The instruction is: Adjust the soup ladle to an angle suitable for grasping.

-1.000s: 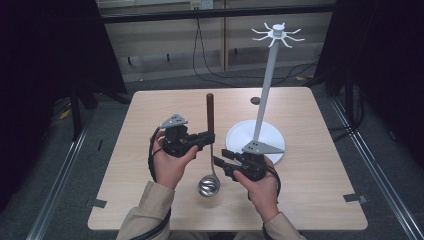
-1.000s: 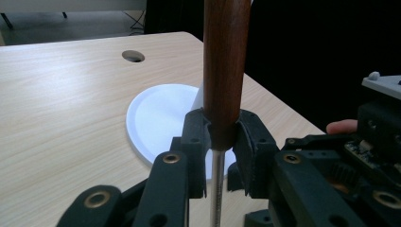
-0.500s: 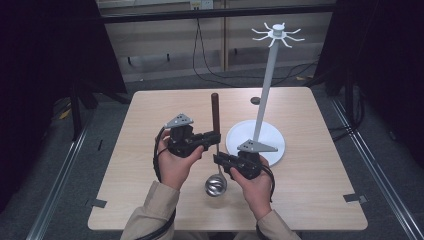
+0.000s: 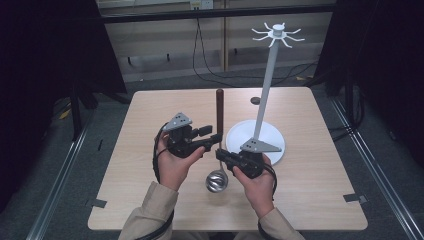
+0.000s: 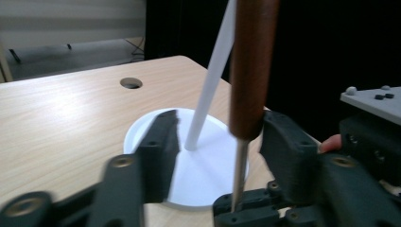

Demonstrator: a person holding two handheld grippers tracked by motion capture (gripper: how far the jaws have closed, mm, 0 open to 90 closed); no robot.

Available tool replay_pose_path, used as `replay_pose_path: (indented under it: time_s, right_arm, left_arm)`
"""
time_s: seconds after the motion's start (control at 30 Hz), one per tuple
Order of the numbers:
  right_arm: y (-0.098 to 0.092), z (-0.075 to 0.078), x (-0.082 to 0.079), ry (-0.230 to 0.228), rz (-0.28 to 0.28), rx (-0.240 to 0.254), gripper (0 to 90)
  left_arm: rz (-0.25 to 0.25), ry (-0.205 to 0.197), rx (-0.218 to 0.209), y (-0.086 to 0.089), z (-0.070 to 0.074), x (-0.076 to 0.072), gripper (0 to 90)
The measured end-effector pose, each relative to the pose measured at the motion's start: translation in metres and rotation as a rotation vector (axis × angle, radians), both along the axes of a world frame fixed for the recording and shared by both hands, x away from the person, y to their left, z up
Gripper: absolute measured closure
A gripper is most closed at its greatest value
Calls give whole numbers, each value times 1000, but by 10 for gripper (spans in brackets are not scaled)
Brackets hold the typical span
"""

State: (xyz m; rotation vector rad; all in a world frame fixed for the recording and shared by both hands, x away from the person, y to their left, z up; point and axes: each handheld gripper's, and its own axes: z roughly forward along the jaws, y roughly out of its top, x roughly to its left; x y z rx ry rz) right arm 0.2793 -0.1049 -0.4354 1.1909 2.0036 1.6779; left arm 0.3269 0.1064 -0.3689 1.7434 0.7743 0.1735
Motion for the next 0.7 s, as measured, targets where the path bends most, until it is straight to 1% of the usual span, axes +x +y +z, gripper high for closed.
replay_pose_path:
  time_s: [0.03, 0.07, 0.1, 0.13, 0.17, 0.2, 0.23, 0.27, 0.3, 0.37, 0.4, 0.5, 0.53, 0.57, 0.63, 0.67, 0.7]
  right_arm:
    - [0, 0, 0, 0, 0, 0, 861]
    - [-4, 0, 1, 4, -5, 3, 862]
    - [-4, 0, 1, 4, -5, 3, 862]
    - [-7, 1, 2, -2, -9, 7, 861]
    - [-9, 1, 2, -4, -10, 8, 861]
    - [-14, 2, 3, -17, -13, 9, 861]
    - [-14, 2, 3, -17, -13, 9, 861]
    - [-16, 3, 3, -17, -14, 7, 861]
    - [-18, 4, 3, -20, -15, 11, 861]
    - [-24, 6, 4, -23, -16, 17, 861]
    - [-26, 7, 4, -24, -17, 17, 861]
    - [-29, 8, 4, -28, -16, 18, 861]
    - [-31, 9, 4, -25, -15, 11, 861]
    - [-31, 9, 4, -25, -15, 11, 861]
    - [-34, 11, 4, -30, -10, 5, 861]
    - [-35, 12, 5, -32, -6, 7, 861]
    - [-35, 12, 5, -32, -5, 7, 861]
  left_arm:
    - [0, 0, 0, 0, 0, 0, 433]
    - [-4, 1, -8, 2, -1, 1, 409]
    - [12, -1, -9, 4, -3, 0, 409]
    - [18, -8, 8, 6, -3, 1, 367]
    - [27, -9, 7, 8, -4, 1, 318]
    - [37, -11, 8, 13, -7, 1, 288]
    - [37, -11, 8, 13, -7, 1, 278]
    - [48, -12, 27, 16, -9, 2, 258]
    - [55, -11, 34, 18, -11, 2, 258]
    - [66, -8, 38, 24, -17, 2, 225]
    - [78, -14, 63, 30, -21, 3, 212]
    - [92, -6, 75, 34, -26, 3, 189]
    - [103, -6, 92, 40, -30, 3, 189]
    - [103, -6, 92, 40, -30, 3, 184]
    - [121, -10, 104, 46, -35, 3, 165]
    - [127, -12, 119, 47, -37, 3, 161]
    - [131, -5, 121, 49, -39, 3, 153]
